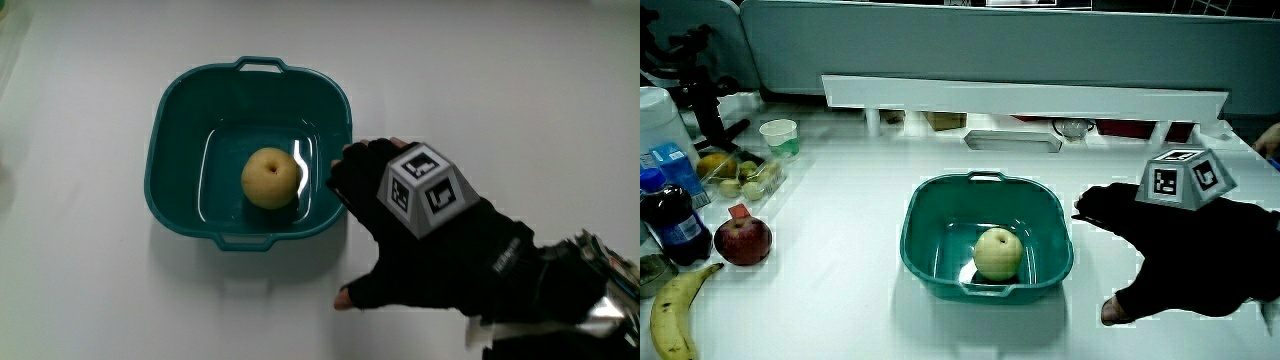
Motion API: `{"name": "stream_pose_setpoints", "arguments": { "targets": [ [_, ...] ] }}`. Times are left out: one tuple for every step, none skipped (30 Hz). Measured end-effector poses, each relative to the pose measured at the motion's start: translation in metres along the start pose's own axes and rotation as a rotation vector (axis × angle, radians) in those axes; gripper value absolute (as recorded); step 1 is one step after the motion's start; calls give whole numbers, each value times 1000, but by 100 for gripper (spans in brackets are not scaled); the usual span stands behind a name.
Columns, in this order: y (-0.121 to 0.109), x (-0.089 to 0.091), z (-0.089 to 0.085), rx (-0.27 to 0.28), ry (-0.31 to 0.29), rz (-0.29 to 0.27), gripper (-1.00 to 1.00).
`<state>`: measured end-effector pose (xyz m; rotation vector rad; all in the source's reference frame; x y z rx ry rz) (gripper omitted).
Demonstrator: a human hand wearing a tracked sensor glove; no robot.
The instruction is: Place pear into plate
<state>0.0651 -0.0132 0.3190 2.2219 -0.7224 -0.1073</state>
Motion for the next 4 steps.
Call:
{"name": "stream_pose_setpoints", "arguments": {
  "targets": [
    [-2, 0, -4, -20, -5, -14, -100],
    [-6, -1, -4, -35, -2, -5, -100],
    [-9, -1, -4, -36, -5, -14, -100],
    [-11, -2, -3, -43, -5, -11, -100]
  ]
}}
